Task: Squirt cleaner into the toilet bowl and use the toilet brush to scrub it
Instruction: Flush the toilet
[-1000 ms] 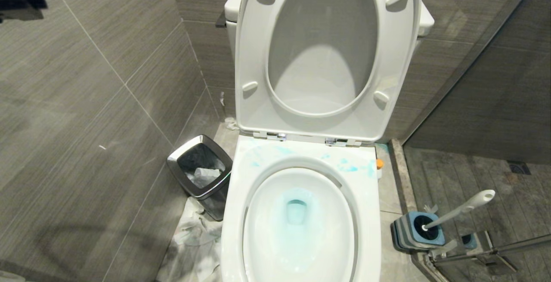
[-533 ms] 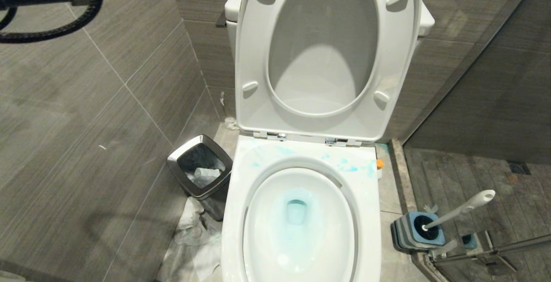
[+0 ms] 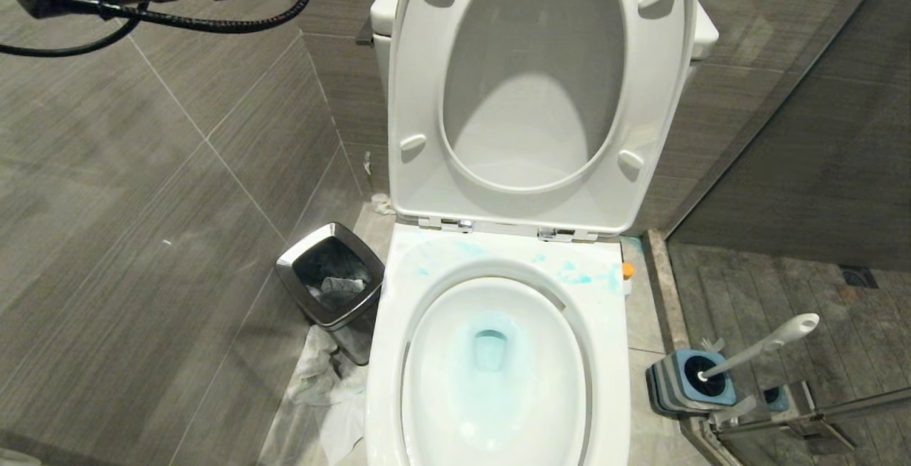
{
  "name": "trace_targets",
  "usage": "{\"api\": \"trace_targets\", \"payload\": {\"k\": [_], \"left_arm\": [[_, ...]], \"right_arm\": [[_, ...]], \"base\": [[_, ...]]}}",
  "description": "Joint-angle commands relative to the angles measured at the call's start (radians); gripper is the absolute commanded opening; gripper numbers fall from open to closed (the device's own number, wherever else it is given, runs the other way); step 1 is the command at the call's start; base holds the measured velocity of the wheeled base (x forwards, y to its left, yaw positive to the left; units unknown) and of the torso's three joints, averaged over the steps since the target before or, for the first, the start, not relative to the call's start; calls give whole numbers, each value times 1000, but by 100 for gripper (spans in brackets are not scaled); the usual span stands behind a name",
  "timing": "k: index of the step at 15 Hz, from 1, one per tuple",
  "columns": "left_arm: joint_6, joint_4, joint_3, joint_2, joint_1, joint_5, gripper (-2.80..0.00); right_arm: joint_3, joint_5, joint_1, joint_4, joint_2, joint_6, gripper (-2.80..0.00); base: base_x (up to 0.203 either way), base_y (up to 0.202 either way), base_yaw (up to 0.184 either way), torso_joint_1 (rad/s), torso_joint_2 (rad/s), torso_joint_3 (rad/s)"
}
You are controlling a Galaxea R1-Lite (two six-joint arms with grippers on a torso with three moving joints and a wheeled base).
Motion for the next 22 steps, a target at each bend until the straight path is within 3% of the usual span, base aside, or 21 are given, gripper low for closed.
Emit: {"api": "trace_targets", "payload": {"k": [1,3,6,12,18,22], "left_arm": [[-9,7,-27,52,71,-7,-280],[-10,20,-30,66,116,16,-280],[-1,28,-30,72,119,84,-280],[29,95,-30,65,114,82,-280],[36,73,-39,73,113,84,-280],[35,-4,-41,77,125,110,-280]], "right_arm": [[0,0,0,0,1,-1,-280],[0,-1,0,0,1,-1,-280],[0,0,0,1,1,-1,-280],[0,1,0,0,1,-1,-280],[0,1,0,0,1,-1,-280],[0,-1,0,0,1,-1,-280]], "base": [[0,0,0,0,0,0],[0,0,0,0,0,0],[0,0,0,0,0,0],[0,0,0,0,0,0],[0,0,0,0,4,-155],[0,0,0,2,3,-114]]}}
